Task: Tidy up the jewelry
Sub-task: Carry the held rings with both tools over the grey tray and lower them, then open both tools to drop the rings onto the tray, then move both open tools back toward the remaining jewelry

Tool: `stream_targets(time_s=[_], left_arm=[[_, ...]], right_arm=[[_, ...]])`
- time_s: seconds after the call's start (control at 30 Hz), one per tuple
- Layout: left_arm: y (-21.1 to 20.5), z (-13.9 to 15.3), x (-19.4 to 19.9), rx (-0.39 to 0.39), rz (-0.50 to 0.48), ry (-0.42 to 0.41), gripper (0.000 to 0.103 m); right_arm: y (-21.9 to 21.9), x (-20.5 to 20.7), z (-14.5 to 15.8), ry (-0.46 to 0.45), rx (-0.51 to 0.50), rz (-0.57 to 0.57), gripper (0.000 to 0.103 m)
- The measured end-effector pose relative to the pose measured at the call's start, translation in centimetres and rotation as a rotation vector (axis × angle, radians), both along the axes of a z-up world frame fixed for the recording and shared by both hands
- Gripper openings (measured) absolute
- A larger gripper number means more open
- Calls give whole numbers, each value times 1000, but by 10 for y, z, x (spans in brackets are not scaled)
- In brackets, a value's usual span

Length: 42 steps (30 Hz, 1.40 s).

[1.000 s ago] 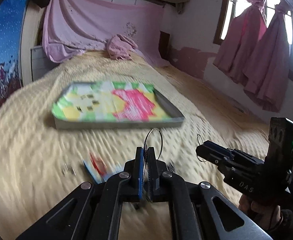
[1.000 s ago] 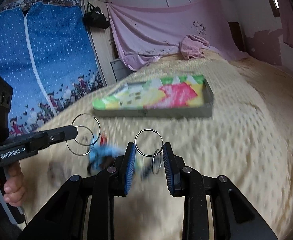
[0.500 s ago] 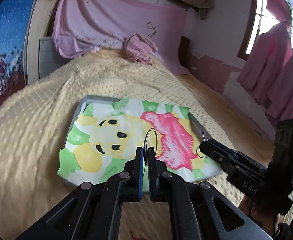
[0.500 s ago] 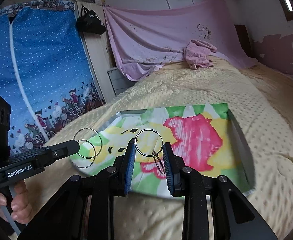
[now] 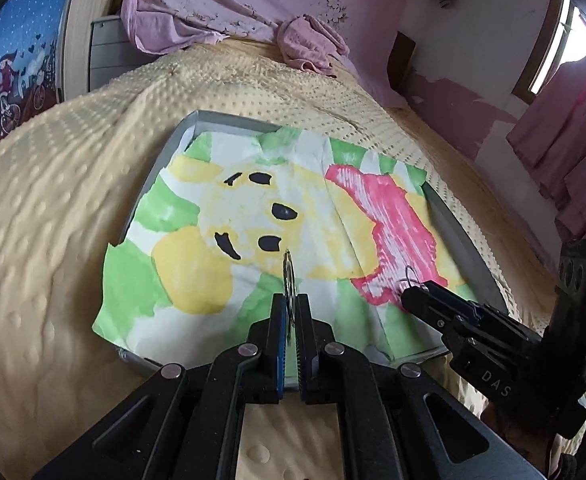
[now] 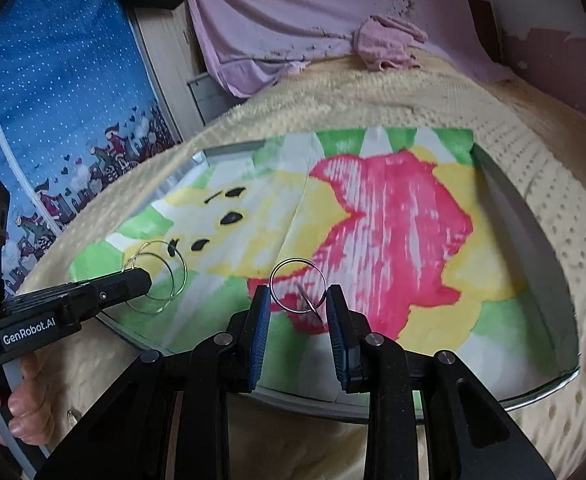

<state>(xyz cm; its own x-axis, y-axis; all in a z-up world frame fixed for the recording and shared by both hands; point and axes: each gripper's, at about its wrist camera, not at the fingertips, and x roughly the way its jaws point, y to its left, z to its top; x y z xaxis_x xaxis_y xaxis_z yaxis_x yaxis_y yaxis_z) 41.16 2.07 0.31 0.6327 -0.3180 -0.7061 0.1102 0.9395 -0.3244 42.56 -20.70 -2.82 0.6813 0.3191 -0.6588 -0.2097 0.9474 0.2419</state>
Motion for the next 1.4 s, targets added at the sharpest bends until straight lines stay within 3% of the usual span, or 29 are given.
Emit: stream_targets(time_s=[0.1, 0.23, 0.33, 0.43, 0.53, 0.67, 0.73, 0.83, 1.0, 1.4], left_arm=[[3, 2, -6, -5, 2, -22, 7], [5, 5, -17, 1, 27, -59, 28], [6, 9, -24, 7, 39, -90, 38], [8, 15, -35, 24, 60, -135, 56], [9, 27, -54, 38, 82, -211, 64], [15, 39, -77, 19, 111, -276, 87], [17, 46, -92, 11, 123, -323, 92], [20, 55, -111, 9, 132, -378, 95], [20, 69, -145, 40, 145, -471, 101], [30, 65, -220, 77, 160, -528, 102]], right_arm=[[-1, -2, -1, 2, -7, 9, 26], [-4, -12, 4, -29, -11, 4, 43], [-7, -20, 8, -54, -3, -6, 43], [-13, -31, 15, -95, 7, -26, 44], [-19, -44, 23, -143, 17, -43, 53], [-25, -71, 37, -220, 20, -54, 61], [-29, -86, 43, -257, 33, -63, 65], [-33, -110, 51, -312, 48, -75, 73], [-37, -145, 66, -396, 55, -84, 74], [-23, -224, 84, -513, 19, -74, 79]])
